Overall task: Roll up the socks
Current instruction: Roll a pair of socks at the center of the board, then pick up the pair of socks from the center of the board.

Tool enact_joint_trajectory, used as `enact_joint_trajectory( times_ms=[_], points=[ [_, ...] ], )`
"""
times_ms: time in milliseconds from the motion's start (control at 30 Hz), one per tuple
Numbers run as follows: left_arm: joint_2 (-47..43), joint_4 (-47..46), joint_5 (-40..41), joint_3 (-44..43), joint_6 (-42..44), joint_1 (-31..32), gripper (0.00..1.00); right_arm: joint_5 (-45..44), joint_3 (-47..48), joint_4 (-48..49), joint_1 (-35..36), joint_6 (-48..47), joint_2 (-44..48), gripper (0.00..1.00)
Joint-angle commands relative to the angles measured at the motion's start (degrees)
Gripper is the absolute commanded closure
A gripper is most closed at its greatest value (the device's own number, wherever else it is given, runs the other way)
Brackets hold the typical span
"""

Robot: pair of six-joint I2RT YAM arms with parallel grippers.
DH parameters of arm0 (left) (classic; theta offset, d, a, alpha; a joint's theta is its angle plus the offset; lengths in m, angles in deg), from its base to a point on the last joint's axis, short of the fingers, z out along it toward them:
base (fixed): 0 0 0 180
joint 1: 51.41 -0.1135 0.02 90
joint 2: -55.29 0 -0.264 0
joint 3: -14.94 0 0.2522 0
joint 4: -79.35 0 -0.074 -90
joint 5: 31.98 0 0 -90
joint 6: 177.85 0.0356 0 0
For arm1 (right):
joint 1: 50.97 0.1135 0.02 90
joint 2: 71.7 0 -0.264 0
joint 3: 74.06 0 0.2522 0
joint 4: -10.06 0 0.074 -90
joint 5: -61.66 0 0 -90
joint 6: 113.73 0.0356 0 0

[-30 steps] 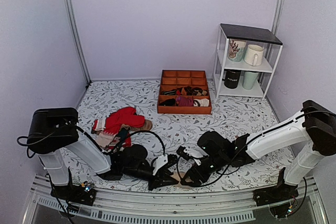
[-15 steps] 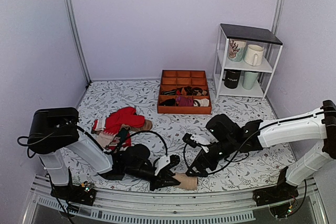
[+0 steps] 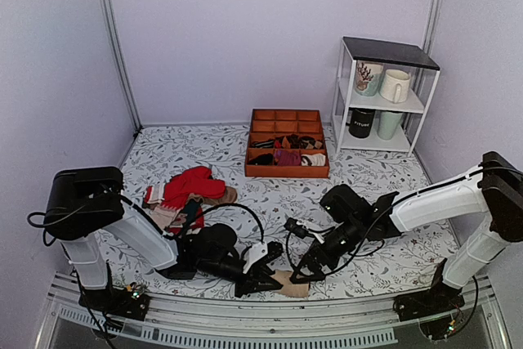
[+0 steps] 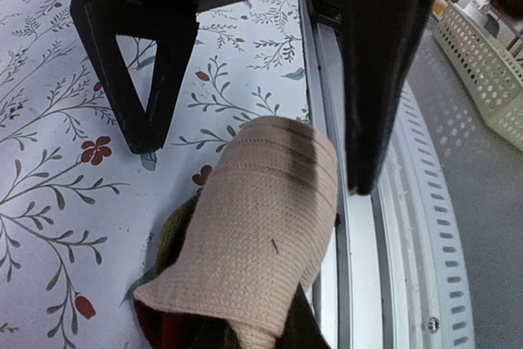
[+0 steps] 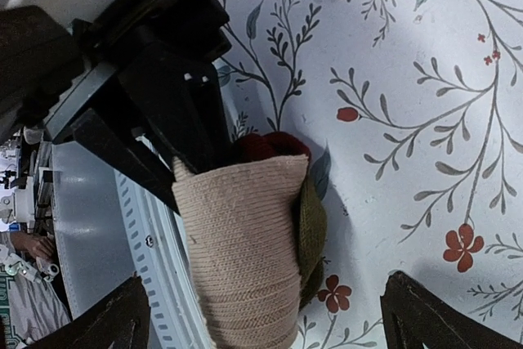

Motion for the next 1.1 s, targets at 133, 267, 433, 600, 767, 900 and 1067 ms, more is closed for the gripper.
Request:
enact_joint_trajectory(
  times_ms=[133,267,433,600,767,900,1067],
  points=[
    [3.6,14.9,-0.4,1.9,0.3,0.8,1.00,0.5,-0.7,5.2,-0.5,1.0,-6.3,0.00],
    [3.8,15.3,-0.6,1.7,0.5,0.8,1.00,1.7,-1.1,6.4,-0.5,1.8,-7.8,0.02],
    [3.8,15.4,-0.5,1.7,0.4,0.7,1.00,3.4,-2.3,6.7,-0.3,2.7,-6.3,0.09],
    [4.2,15.4,-0.4,1.3,0.2,0.6,1.00,4.4,-3.9,8.3,1.2,4.4,-6.0,0.16],
    [4.7,15.9,-0.6,0.7,0.3,0.5,1.00,6.0,-4.3,11.6,2.2,6.7,-8.1,0.27],
    [4.8,16.3,-0.7,0.4,0.6,0.5,1.00,5.5,-4.4,12.6,2.6,7.7,-8.3,0.32],
    [5.0,16.3,-0.6,0.1,0.7,0.3,1.00,5.9,-4.2,13.2,2.7,8.0,-9.1,0.46]
  ],
)
